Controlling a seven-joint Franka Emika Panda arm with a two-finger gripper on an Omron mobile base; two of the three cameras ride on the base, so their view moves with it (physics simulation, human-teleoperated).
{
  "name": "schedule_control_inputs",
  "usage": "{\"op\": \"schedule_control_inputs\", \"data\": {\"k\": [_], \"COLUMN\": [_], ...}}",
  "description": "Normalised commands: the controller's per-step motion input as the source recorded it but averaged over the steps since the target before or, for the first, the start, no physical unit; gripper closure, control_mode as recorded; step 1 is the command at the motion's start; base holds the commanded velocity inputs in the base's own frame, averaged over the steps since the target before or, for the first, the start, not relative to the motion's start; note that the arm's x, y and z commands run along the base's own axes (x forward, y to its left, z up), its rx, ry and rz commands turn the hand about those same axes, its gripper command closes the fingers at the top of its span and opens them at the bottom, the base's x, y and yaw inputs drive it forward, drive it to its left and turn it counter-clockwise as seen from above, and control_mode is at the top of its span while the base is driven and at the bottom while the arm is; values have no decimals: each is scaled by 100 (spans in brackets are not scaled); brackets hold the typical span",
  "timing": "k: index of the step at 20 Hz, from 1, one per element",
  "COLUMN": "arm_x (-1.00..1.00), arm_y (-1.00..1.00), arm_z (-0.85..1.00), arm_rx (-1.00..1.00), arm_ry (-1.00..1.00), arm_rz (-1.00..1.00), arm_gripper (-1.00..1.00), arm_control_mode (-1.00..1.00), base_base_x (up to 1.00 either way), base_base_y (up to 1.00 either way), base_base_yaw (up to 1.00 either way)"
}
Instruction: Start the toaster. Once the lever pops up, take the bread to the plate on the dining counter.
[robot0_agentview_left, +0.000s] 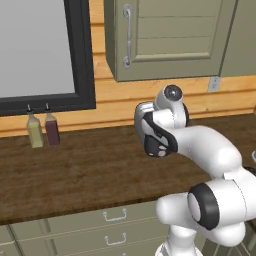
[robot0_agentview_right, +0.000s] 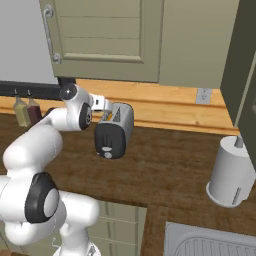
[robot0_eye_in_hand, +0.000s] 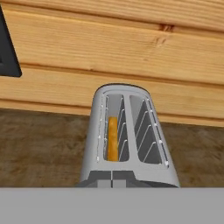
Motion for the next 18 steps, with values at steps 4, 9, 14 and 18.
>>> {"op": "schedule_control_inputs", "data": {"k": [4, 9, 14, 18], "arm_x": [5, 2, 2, 5], "arm_y": [-3, -3, -3, -2], "arm_z": [-8, -11, -10, -8], "arm_rx": [0, 0, 0, 0], "arm_ry": [0, 0, 0, 0], "arm_rz": [2, 1, 0, 0], "arm_gripper": [100, 100, 100, 100], "arm_control_mode": [-100, -100, -100, -100], "base_base_x": [0, 0, 0, 0], "base_base_y": [0, 0, 0, 0], "base_base_yaw": [0, 0, 0, 0]}}
